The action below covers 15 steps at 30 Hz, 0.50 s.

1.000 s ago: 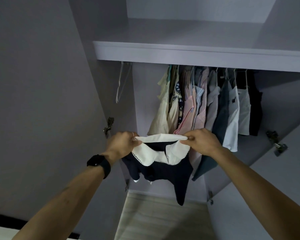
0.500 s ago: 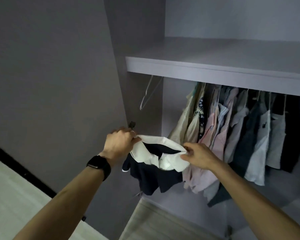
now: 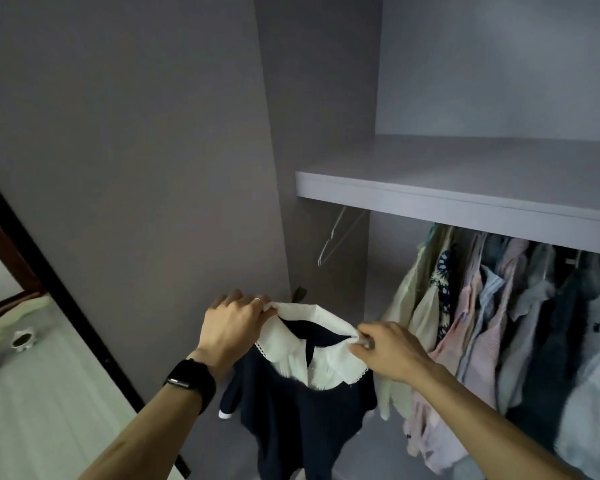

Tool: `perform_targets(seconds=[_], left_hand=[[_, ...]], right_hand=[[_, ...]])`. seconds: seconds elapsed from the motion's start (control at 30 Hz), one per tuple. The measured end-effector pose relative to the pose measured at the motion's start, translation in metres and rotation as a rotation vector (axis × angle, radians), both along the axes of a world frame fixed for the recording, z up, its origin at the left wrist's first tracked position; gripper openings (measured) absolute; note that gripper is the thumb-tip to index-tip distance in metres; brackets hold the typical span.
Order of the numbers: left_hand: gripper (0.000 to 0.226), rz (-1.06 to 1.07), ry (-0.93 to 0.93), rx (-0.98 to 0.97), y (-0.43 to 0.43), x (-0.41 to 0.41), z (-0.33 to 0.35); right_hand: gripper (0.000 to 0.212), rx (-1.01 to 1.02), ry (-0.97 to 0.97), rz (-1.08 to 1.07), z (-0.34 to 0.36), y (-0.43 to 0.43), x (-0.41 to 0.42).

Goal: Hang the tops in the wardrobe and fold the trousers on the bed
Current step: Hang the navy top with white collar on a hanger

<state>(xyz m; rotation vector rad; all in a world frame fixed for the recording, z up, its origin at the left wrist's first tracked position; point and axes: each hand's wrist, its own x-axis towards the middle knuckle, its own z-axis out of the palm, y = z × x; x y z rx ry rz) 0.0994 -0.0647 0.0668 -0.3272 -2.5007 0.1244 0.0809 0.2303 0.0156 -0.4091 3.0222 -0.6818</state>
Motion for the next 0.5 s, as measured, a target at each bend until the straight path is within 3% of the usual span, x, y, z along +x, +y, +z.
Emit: perform_targets(seconds=[0.1, 0.2, 0.3, 0.5], left_hand=[[0.039, -0.013, 0.117, -0.068, -0.012, -0.017, -0.013], [0.011, -0.023, 0.175, -0.138, -0.022, -0.041, -0.015], [0.024, 0.033, 0.161, -0.206, -0.033, -0.058, -0.020], [0.013, -0.014, 0.375, -0.376, -0.061, -0.088, -0.060]], right_hand=[[0.022, 0.006, -0.168, 0.082, 0.005, -0.013, -0.023], [0.041, -0.138, -0.283, 0.098, 0.009, -0.034, -0.058], [0.047, -0.187, -0.193, 0.025, 0.010, -0.056, -0.102], [0.038, -0.318, 0.028, -0.305, -0.010, -0.098, -0.203]])
